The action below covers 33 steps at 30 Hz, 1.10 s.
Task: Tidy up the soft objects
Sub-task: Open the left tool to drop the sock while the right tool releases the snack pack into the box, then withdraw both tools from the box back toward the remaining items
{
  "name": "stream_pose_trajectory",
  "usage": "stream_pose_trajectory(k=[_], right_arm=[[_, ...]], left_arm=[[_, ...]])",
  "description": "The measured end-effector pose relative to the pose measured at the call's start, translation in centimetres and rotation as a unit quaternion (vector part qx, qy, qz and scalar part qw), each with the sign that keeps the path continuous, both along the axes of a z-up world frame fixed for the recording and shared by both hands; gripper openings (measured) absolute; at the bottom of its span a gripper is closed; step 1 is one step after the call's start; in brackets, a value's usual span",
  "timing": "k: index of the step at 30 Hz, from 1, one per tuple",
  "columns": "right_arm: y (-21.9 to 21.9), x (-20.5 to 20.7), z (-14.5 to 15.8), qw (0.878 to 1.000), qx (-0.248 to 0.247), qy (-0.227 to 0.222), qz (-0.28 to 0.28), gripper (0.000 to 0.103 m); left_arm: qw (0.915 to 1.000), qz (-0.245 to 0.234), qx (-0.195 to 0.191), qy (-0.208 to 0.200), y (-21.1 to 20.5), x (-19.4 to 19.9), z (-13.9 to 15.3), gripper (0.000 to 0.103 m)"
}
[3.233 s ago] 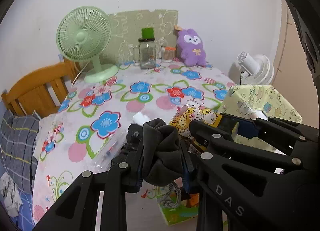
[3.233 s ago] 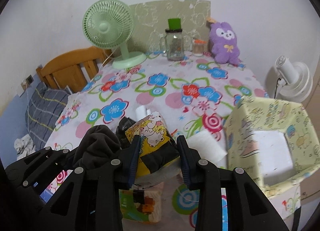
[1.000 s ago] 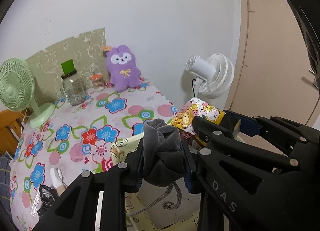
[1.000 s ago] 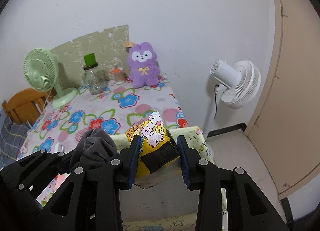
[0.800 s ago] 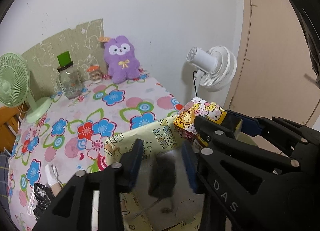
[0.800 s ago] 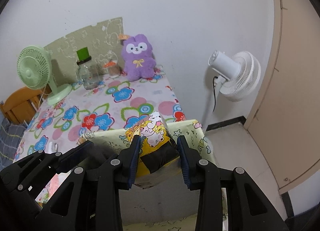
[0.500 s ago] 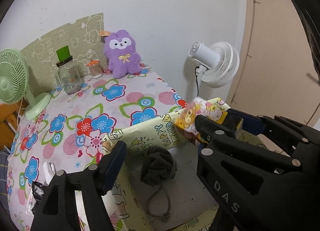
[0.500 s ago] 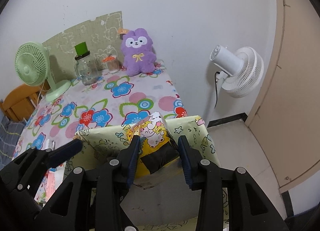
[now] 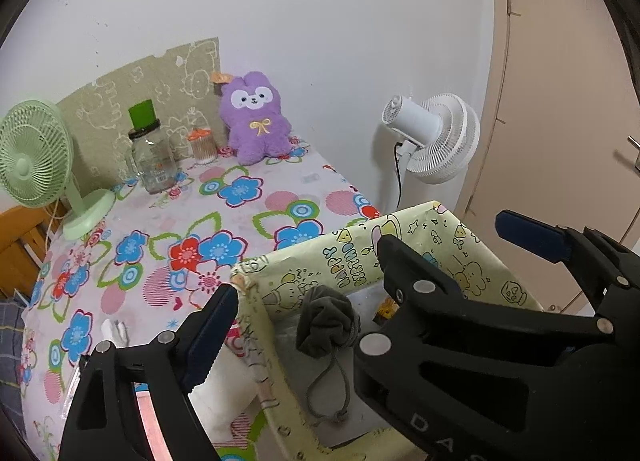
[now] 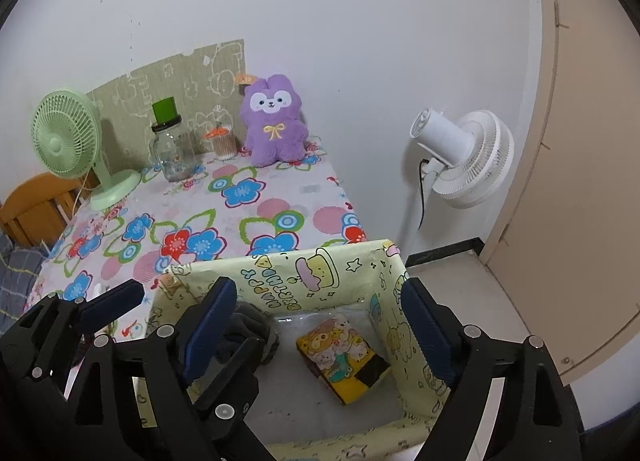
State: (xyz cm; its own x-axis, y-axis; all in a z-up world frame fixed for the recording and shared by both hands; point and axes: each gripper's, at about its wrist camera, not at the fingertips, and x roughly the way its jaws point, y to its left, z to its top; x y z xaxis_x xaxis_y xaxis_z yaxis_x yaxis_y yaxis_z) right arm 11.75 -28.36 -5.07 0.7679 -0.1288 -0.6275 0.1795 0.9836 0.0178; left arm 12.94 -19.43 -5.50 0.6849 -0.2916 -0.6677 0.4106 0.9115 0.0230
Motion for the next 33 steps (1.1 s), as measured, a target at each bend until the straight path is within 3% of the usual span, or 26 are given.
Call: stream_pose_trajectory(k=[16,33], right_arm=[[3.6,-4.4,2.1,0.999,-0.011,-0.031,-0.017,0.092],[8.7,-7.7,3.5,0.998,-0.031,-0.061,-0.001,0.1]], left_arm=[[0.9994,-0.007,-0.013,-0.03,3.4,-4.4,2.2,0.089],[0.9983,0.011,-0.021,-0.053,8.4,-7.6,3.2,0.092]])
